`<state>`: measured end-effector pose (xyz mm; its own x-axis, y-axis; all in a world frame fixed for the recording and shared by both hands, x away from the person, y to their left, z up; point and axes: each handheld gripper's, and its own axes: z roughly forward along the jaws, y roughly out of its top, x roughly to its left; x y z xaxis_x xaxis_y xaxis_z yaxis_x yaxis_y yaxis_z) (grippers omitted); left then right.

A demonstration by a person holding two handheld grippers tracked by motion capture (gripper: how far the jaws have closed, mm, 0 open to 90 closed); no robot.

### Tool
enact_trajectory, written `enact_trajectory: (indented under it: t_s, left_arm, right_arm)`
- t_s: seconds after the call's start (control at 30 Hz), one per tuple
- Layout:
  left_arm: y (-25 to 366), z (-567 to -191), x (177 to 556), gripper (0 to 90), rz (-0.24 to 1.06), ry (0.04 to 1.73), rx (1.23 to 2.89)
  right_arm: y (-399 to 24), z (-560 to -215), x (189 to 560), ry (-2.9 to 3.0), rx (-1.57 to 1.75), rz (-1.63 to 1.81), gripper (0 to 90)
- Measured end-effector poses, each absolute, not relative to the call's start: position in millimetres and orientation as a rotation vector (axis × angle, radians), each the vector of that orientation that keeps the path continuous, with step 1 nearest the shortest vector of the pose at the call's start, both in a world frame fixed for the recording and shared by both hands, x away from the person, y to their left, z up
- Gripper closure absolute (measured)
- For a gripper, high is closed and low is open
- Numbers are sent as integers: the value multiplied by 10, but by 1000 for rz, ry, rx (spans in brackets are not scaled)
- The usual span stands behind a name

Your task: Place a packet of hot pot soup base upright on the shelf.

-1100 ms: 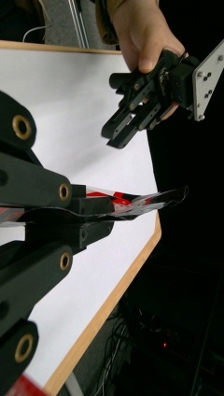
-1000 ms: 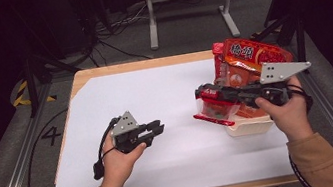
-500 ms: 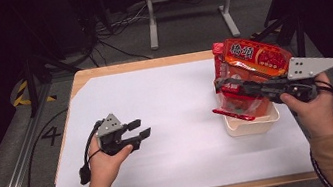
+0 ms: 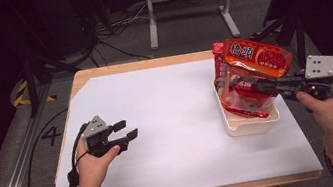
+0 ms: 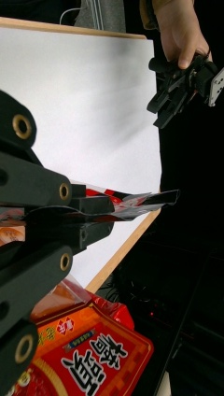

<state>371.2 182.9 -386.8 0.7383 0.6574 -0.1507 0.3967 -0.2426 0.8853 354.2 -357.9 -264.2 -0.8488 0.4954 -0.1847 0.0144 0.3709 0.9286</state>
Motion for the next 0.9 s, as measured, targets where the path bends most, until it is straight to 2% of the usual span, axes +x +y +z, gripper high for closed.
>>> enact_trajectory:
  t_s: [0.27, 0.9]
  left_arm:
    - [1934, -3887, 3698, 416, 312, 849, 1853]
    - [2083, -3942, 3635, 416, 322, 907, 1835]
  right_arm:
    - [-3686, -2634, 3564, 2221, 401, 1489, 894]
    - [-3654, -2858, 3706, 2311, 386, 1491, 896]
